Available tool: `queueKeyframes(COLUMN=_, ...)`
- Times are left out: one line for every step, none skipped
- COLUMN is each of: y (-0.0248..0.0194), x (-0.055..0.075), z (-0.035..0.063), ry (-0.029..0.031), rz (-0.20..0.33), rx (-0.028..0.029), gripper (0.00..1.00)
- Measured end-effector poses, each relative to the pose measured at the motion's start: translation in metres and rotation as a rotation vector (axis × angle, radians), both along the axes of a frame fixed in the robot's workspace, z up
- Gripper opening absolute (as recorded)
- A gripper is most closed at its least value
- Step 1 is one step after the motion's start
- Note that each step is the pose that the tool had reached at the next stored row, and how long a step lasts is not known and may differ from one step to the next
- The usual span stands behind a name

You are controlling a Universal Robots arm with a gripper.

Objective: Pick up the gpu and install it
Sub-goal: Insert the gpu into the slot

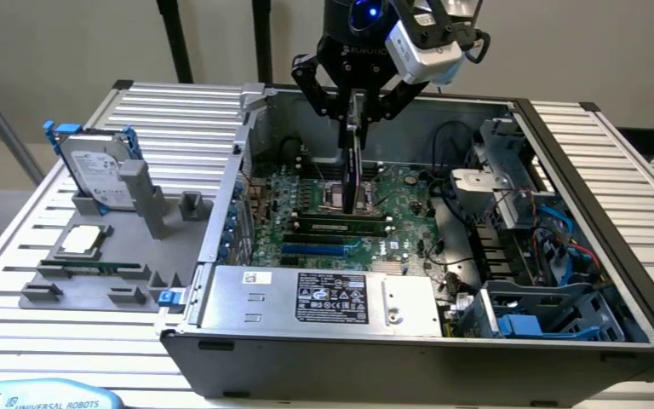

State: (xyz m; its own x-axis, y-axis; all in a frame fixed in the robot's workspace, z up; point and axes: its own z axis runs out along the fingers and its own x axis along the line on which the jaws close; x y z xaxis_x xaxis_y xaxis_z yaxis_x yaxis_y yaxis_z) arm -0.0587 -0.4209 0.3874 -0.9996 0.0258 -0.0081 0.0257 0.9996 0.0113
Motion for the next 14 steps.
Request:
queueKeyframes(y=0.0000, x=0.0000, z=0.0000, ry=0.0000, rz=0.000, rx=0.0000, gripper=0.27)
queueKeyframes(y=0.0000, x=0.0000, z=0.0000, ry=0.0000, rz=0.000, rx=0.0001, gripper=0.27)
queueKeyframes(y=0.0000, x=0.0000, z=0.0000, ry=0.0000, rz=0.000, rx=0.0000, gripper=0.27)
queueKeyframes(y=0.0000, x=0.0000, z=0.0000, ry=0.0000, rz=0.000, rx=0.0000, gripper=0.27)
queueKeyframes(y=0.0000, x=0.0000, z=0.0000, ry=0.0000, rz=0.000, rx=0.0000, gripper=0.27)
queueKeyframes(y=0.0000, x=0.0000, z=0.0000, ry=0.0000, rz=0.000, rx=0.0000, gripper=0.27)
queueKeyframes(y=0.0000, x=0.0000, z=-0.0001, ry=-0.0006, rz=0.001, rx=-0.0001, gripper=0.27)
queueKeyframes(y=0.0000, x=0.0000, z=-0.0002, ry=-0.0007, rz=0.010, rx=-0.0003, gripper=0.27)
queueKeyframes(y=0.0000, x=0.0000, z=-0.0004, ry=-0.0009, rz=0.028, rx=-0.0002, gripper=0.27)
queueKeyframes(y=0.0001, x=0.0000, z=-0.0009, ry=-0.0014, rz=0.047, rx=0.0000, gripper=0.27)
queueKeyframes(y=0.0001, x=0.0000, z=-0.0014, ry=-0.0017, rz=0.065, rx=0.0000, gripper=0.27)
queueKeyframes(y=0.0001, x=0.0000, z=-0.0019, ry=-0.0019, rz=0.083, rx=-0.0002, gripper=0.27)
queueKeyframes(y=0.0001, x=0.0000, z=-0.0024, ry=-0.0020, rz=0.101, rx=0.0000, gripper=0.27)
queueKeyframes(y=0.0000, x=0.0000, z=-0.0029, ry=-0.0021, rz=0.119, rx=-0.0001, gripper=0.27)
